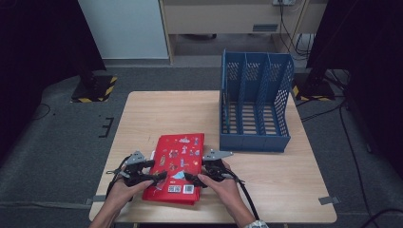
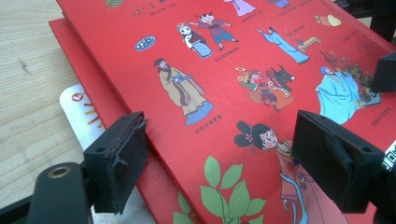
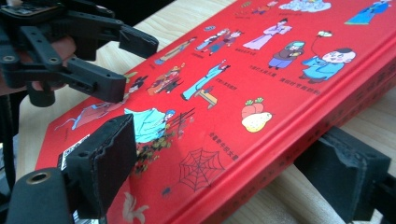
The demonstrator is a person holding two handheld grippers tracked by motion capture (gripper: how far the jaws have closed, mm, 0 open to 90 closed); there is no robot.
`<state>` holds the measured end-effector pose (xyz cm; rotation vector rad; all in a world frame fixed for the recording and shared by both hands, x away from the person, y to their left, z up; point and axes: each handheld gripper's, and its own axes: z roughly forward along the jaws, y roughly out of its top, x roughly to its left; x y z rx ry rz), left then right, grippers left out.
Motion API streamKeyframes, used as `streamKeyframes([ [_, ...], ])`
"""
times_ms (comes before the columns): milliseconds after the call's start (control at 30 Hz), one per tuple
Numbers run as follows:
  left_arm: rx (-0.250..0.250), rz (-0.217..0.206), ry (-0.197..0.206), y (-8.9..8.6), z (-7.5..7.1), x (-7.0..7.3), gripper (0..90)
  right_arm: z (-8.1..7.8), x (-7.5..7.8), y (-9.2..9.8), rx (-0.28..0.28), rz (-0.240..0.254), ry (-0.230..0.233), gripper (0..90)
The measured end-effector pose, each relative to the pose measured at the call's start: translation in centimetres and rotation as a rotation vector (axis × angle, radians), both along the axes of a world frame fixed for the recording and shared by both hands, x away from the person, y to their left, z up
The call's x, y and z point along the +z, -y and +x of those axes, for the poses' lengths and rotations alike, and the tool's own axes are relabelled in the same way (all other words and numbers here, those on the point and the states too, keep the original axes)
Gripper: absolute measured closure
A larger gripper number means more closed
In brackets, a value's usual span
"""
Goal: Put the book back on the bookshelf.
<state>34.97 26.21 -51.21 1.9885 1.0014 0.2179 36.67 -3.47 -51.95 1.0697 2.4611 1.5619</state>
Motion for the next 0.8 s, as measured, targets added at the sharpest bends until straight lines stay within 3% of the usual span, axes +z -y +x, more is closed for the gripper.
streamKeyframes([
  [267, 0.002, -0.034, -0.012, -0.3, 0.1, -0.1, 17.3, 0.4, 0.4, -0.7, -0.006, 0.007, -0.017, 14.7],
  [333, 0.002, -0.045, -0.017, -0.4, 0.1, -0.1, 17.3, 0.6, 0.6, -1.1, 0.017, 0.009, -0.044, 14.3],
  [533, 0.001, -0.043, -0.008, -0.4, 0.1, 0.0, 17.4, 0.8, 0.9, -1.3, 0.027, -0.007, -0.059, 14.5],
  [633, -0.004, -0.040, 0.000, -0.4, 0.1, 0.0, 17.5, 0.8, 1.0, -1.3, 0.010, -0.007, -0.066, 19.3],
  [700, -0.001, -0.050, 0.007, -0.5, 0.1, 0.1, 17.6, 0.7, 1.4, -1.1, -0.019, 0.023, -0.049, 27.0],
  [800, 0.001, -0.057, 0.017, -0.4, 0.0, 0.2, 17.4, 0.7, 1.6, -1.0, -0.029, 0.044, -0.036, 31.2],
])
